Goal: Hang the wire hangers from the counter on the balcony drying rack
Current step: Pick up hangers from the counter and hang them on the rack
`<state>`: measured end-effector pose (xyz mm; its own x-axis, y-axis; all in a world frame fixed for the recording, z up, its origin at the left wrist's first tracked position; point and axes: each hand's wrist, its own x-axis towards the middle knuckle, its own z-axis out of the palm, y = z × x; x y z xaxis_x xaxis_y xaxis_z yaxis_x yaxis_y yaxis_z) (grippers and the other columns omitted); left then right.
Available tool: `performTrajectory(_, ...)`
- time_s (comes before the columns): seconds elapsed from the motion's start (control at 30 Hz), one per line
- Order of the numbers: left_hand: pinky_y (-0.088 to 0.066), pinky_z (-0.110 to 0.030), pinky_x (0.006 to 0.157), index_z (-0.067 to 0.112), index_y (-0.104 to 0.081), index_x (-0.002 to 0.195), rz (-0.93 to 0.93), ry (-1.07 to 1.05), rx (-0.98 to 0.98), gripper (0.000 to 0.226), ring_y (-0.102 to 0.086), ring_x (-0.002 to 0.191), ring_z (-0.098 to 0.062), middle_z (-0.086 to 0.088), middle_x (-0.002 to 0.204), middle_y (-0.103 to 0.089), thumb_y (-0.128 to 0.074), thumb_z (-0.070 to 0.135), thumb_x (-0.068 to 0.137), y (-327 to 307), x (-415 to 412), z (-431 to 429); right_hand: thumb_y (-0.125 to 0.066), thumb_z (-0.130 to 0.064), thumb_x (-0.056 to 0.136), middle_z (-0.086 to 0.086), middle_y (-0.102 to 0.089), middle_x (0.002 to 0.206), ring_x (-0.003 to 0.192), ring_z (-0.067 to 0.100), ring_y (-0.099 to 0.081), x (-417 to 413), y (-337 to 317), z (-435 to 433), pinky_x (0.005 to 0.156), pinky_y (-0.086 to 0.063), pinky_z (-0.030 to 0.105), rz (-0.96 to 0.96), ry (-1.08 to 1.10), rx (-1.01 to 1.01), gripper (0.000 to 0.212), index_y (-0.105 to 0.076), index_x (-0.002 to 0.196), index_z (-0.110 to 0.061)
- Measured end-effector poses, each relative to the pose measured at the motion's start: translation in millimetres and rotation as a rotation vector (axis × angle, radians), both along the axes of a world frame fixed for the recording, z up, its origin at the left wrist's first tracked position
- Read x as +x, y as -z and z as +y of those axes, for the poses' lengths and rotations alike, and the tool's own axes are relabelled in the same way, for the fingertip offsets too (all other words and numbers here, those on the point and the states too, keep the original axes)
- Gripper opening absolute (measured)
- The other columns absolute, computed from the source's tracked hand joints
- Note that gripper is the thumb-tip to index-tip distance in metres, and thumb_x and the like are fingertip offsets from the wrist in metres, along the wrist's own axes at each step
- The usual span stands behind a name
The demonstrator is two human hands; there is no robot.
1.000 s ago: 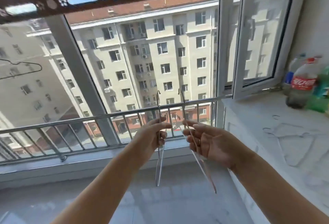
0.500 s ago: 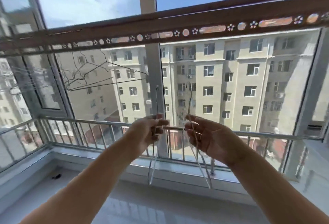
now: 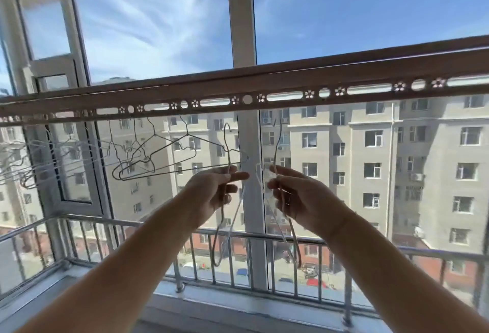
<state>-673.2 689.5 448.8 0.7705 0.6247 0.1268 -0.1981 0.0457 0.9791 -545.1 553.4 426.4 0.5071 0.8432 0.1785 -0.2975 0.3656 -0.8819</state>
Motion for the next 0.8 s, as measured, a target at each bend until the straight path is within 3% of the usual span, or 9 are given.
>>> performTrajectory(0.23,-0.036,-0.024,0.054,0.002,-0.057,0.112,-0.078,-0.057,-0.006,0.024,-0.049,0.064,-0.014,-0.001,0.074,-0.075,-0.038,0.003,0.097,-24.1,40.2,58.7,-0.051,0.004,0.087,0.007,-0.062,0.065,0.048,0.009,-0.054,52.9,-27.3,65.1,0.042,-0.042,0.017,-0.03,0.006,0.033,0.042,-0.052,0.128,-0.006)
performTrajectory(0.4,-0.036,-0.021,0.05,0.004,-0.058,0.109,-0.101,-0.071,-0.006,0.022,-0.05,0.063,-0.013,-0.007,0.092,-0.074,-0.039,0.005,0.097,-32.8,64.5,96.4,-0.049,0.002,0.089,0.005,-0.063,0.062,0.048,0.008,-0.053,82.6,-40.9,110.5,0.041,-0.044,0.018,-0.031,0.01,0.042,0.043,-0.049,0.131,-0.004)
performTrajectory(0.8,-0.035,-0.019,0.047,0.004,-0.054,0.108,-0.14,-0.007,-0.004,0.02,-0.048,0.061,-0.012,-0.01,0.097,-0.071,-0.038,0.003,0.096,-50.7,97.8,160.5,-0.047,0.001,0.09,0.005,-0.064,0.063,0.05,0.008,-0.054,107.9,-53.8,164.5,0.043,-0.044,0.018,-0.053,0.044,0.04,0.042,-0.047,0.132,-0.005)
